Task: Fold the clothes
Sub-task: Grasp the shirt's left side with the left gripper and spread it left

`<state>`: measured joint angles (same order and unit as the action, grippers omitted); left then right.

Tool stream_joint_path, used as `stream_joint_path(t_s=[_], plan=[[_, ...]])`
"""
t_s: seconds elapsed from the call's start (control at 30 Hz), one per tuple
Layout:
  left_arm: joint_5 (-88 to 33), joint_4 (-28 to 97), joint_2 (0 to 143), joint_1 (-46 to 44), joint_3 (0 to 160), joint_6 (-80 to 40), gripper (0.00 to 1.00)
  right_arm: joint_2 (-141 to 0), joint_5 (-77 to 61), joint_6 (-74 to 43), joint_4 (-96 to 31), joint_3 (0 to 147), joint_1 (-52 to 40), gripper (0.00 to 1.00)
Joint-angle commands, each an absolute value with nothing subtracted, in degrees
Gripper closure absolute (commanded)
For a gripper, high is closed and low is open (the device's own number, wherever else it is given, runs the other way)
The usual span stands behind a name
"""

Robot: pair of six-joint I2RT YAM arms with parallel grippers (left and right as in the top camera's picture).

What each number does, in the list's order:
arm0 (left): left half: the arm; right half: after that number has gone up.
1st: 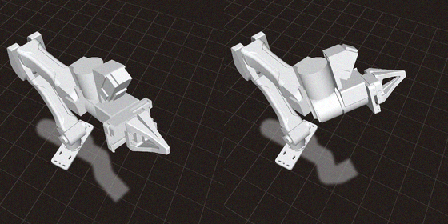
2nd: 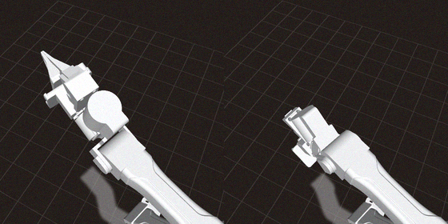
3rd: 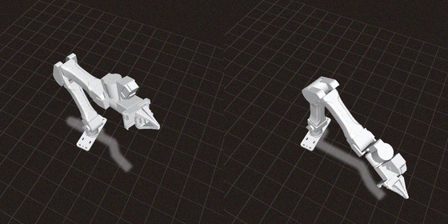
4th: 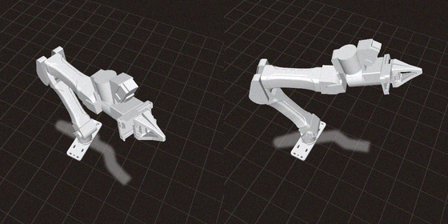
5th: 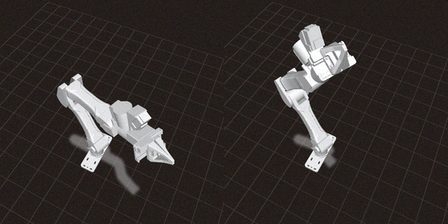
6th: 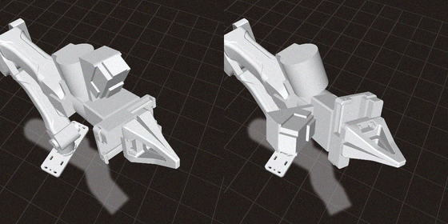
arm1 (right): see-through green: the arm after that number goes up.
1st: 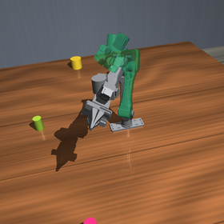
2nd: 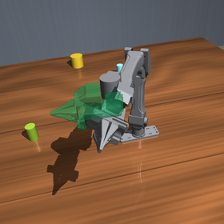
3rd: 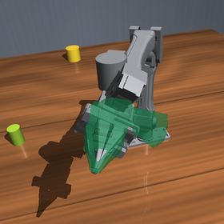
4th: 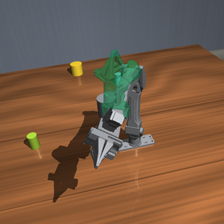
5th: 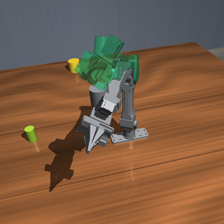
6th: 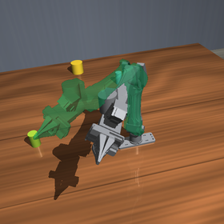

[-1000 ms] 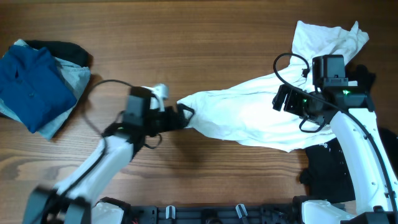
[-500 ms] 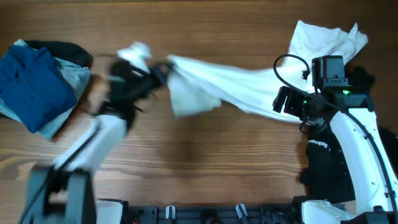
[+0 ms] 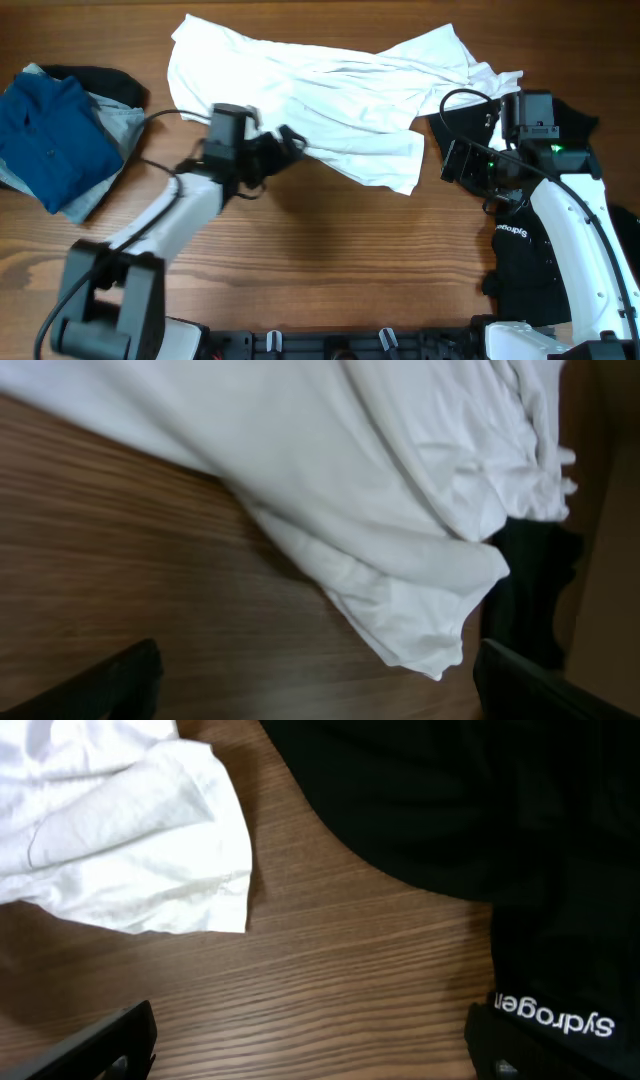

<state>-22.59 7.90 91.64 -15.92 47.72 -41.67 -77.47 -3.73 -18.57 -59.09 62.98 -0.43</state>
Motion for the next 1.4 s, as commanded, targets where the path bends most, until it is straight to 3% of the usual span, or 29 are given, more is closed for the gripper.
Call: stream_joint_path(t_s=[0.0, 0.07, 0.13, 0.17, 0.27, 0.37, 0.53, 0.77, 0.87, 0.93, 0.97, 1.13, 1.23, 1.33, 1.37], plan=[[-22.0, -1.4, 99.0, -26.5, 47.9, -42.4, 0.00, -77.4, -2.3, -18.0, -59.2, 62.5, -0.1, 0.00], [-21.9, -9.0, 103.9, -30.5, 47.9, -44.5, 0.00, -77.4, -2.3, -18.0, -59.5, 62.5, -0.1, 0.00], [-18.6, -13.5, 108.0, -32.2, 47.9, -46.0, 0.10, -77.4, -2.3, -18.0, -59.5, 62.5, -0.1, 0.00], [-17.7, -13.5, 108.8, -32.4, 47.9, -46.3, 0.14, -77.4, -2.3, -17.9, -59.5, 62.5, -0.1, 0.00], [-14.5, -13.3, 110.3, -32.4, 47.9, -50.1, 0.12, -77.4, -2.3, -18.0, -59.4, 62.5, -0.1, 0.00], [-11.2, -13.8, 110.4, -32.5, 47.9, -51.9, 0.20, -77.4, -2.3, -18.0, -59.7, 62.5, -0.1, 0.00], [-7.4, -10.2, 110.6, -33.0, 47.9, -58.8, 0.20, -77.4, -2.6, -18.0, -59.4, 62.5, -0.1, 0.00], [-0.4, -10.5, 113.9, -36.8, 47.9, -59.4, 0.48, -77.4, -2.8, -18.0, -59.7, 62.5, -0.1, 0.00], [0.4, -10.5, 114.1, -36.8, 47.9, -59.4, 0.73, -77.4, -2.8, -17.9, -59.6, 62.5, -0.1, 0.00], [0.4, -9.8, 114.1, -36.8, 47.9, -58.9, 0.96, -77.4, -2.8, -17.7, -59.6, 62.5, -0.1, 0.00], [0.4, -9.1, 114.0, -36.7, 47.9, -58.7, 0.96, -77.4, -2.7, -17.7, -59.6, 62.5, -0.1, 0.00], [-1.7, 9.7, 103.8, -30.6, 47.9, -52.0, 0.96, -77.4, -0.1, -17.6, -59.0, 62.5, -0.1, 0.00], [5.3, 36.2, 85.9, -21.4, 47.9, -48.4, 0.96, -77.7, 2.2, -17.5, -58.1, 62.5, -0.1, 0.01], [10.4, 46.5, 75.4, -12.7, 47.9, -47.9, 0.96, -80.0, 1.9, -16.4, -57.4, 62.5, -0.1, 0.22], [10.4, 48.8, 72.8, -9.5, 47.9, -46.8, 0.96, -81.7, 1.9, -16.3, -57.5, 62.5, -0.1, 0.33]])
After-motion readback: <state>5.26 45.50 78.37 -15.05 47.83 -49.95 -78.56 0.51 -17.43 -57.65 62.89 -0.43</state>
